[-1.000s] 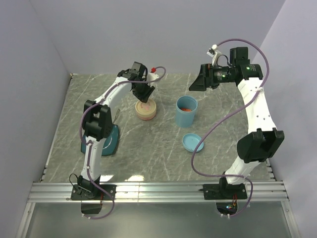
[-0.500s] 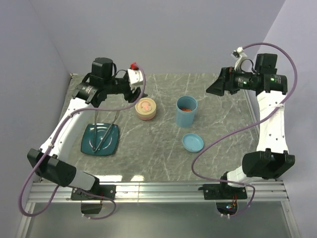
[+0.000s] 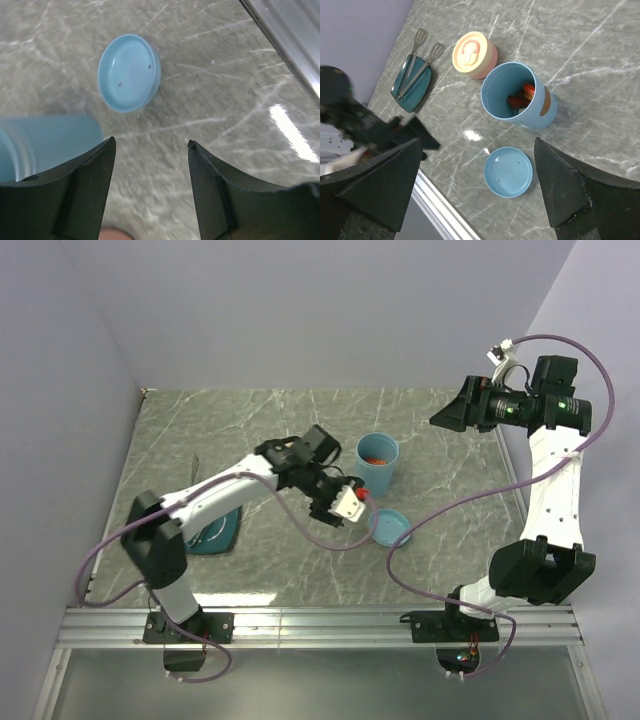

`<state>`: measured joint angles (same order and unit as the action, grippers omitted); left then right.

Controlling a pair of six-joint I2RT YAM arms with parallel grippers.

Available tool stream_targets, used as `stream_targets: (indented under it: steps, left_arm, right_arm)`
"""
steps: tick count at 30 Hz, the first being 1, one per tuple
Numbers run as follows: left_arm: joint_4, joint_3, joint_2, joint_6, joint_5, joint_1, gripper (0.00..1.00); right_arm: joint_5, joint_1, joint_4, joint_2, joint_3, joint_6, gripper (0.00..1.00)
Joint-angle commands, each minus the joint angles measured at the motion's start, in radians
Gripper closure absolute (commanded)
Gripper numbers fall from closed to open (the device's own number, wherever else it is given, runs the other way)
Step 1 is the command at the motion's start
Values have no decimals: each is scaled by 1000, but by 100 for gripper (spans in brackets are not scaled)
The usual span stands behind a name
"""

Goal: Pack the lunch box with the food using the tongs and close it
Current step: Pick up the lid of the lunch box with the left arm

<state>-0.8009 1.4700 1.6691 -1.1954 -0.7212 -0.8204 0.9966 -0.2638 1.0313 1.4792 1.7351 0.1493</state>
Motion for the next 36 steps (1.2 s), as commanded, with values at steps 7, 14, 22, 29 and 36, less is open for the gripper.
stream_targets:
  steps: [7, 14, 22, 29, 36]
  left_arm:
    - [72, 173, 276, -75, 51, -111, 34]
    - [149, 132, 354, -121, 68, -115, 37]
    - [258, 46, 383, -121, 65, -126, 39]
    - [367, -33, 373, -89, 97, -155, 48]
    - [359, -27, 373, -73, 111, -164, 76]
  right_arm:
    - [30, -35, -25, -48, -2, -2, 0]
    - [33, -45, -27, -50, -3, -8, 0]
    - [39, -49, -28, -37, -2, -14, 0]
    - [37, -52, -30, -37, -9, -16, 0]
    - [31, -54, -28, -33, 0, -19, 0]
